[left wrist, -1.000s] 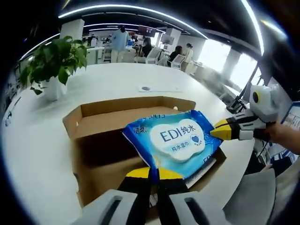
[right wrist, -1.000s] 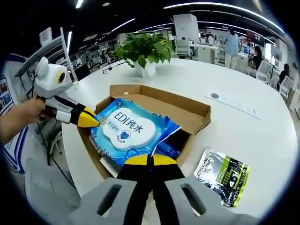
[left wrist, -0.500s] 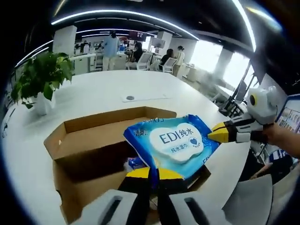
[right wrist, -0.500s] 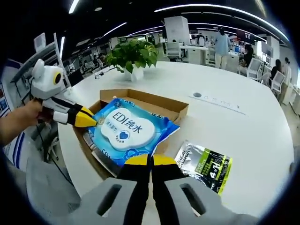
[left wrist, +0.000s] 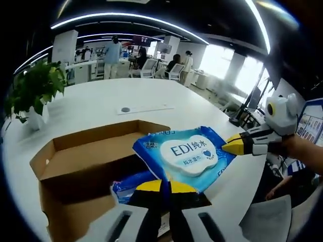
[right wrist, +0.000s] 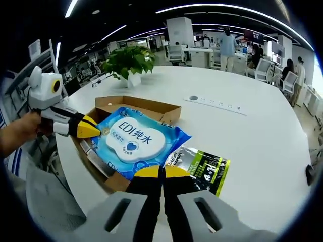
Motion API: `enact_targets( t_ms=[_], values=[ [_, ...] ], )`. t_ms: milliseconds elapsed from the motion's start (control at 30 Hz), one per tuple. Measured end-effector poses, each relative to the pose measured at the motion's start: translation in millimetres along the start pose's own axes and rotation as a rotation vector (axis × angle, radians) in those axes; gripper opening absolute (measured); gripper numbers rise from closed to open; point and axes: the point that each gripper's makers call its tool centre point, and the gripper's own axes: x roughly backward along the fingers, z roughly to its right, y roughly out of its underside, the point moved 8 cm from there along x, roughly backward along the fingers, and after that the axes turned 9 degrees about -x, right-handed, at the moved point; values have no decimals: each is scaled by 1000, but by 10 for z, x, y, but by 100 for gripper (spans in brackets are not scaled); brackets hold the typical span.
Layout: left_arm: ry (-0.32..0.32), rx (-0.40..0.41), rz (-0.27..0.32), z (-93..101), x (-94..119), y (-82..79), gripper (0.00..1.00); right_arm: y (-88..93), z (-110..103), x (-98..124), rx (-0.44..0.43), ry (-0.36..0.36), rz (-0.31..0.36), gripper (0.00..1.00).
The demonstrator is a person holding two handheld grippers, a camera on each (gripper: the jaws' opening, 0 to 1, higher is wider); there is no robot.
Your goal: Operate the shoe box by opening the lid, removing the specified soft item, and placing it in the target area until the item is outside and the box remains undamaged.
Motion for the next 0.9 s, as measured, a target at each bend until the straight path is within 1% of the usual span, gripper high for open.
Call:
enact_targets(
  t_ms=[233, 333, 567, 700, 900],
  values=[
    [24, -5, 7, 143, -143, -78, 1, 22, 188, 125, -13, 43, 11, 0],
    [35, -17, 21, 218, -202, -126, 1, 37, 260, 171, -14, 62, 22, 0],
    [53, -50, 14, 371, -325, -167, 1, 77, 410, 250, -17, 89, 21, 0],
    [63, -60, 11, 421, -382, -182, 1, 107, 478, 278, -23, 98, 16, 0],
    [77, -81, -9, 482, -504, -209, 1, 158, 590, 271, -25, 117, 12, 0]
  ],
)
